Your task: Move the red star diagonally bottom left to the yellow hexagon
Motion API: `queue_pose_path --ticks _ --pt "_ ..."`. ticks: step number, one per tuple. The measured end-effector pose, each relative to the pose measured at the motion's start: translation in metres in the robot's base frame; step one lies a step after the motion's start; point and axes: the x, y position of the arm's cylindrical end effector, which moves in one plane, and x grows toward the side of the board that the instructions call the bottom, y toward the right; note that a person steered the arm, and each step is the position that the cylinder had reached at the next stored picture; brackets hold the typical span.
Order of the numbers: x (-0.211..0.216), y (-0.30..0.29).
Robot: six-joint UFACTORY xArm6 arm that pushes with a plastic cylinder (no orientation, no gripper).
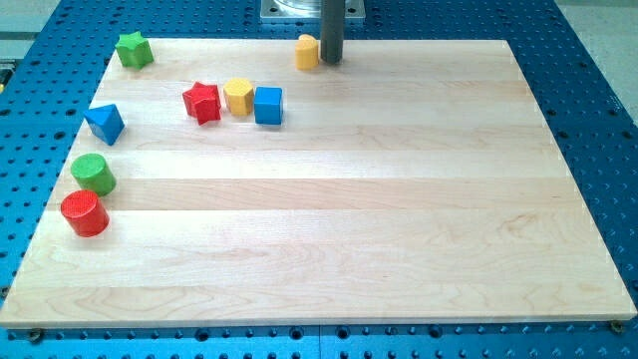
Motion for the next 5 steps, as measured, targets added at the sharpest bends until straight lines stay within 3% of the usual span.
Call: queue_pose_path --ticks 2,5 --pt "0.043 0.001" --pt "0.047 -0.114"
